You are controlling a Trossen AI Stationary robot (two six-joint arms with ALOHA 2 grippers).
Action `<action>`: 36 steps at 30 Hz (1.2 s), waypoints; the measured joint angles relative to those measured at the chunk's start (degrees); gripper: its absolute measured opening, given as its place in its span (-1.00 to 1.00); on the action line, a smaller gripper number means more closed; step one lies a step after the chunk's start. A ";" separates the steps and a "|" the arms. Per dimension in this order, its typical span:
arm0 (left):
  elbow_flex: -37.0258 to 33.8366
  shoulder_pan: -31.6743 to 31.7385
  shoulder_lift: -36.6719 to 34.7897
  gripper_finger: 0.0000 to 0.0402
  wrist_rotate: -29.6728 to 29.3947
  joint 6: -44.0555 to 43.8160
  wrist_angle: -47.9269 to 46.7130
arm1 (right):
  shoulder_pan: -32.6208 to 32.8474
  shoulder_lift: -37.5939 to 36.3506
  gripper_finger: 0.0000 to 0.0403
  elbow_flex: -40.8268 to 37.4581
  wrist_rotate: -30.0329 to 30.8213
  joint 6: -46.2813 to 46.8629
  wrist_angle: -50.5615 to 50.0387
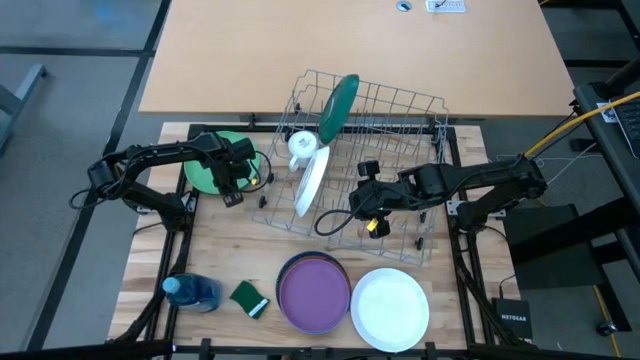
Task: Sort dishes
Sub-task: Put the green plate in the dish rack
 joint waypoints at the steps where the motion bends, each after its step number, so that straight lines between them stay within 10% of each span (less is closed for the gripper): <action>1: 0.00 0.00 0.00 -0.98 0.78 -0.14 0.07 | 0.00 0.00 -0.35 -0.01 0.01 0.00 0.00; 36: 16.38 -0.42 -10.85 -1.00 0.84 -1.68 -12.36 | 0.00 0.00 -0.35 -0.01 0.01 -0.16 0.19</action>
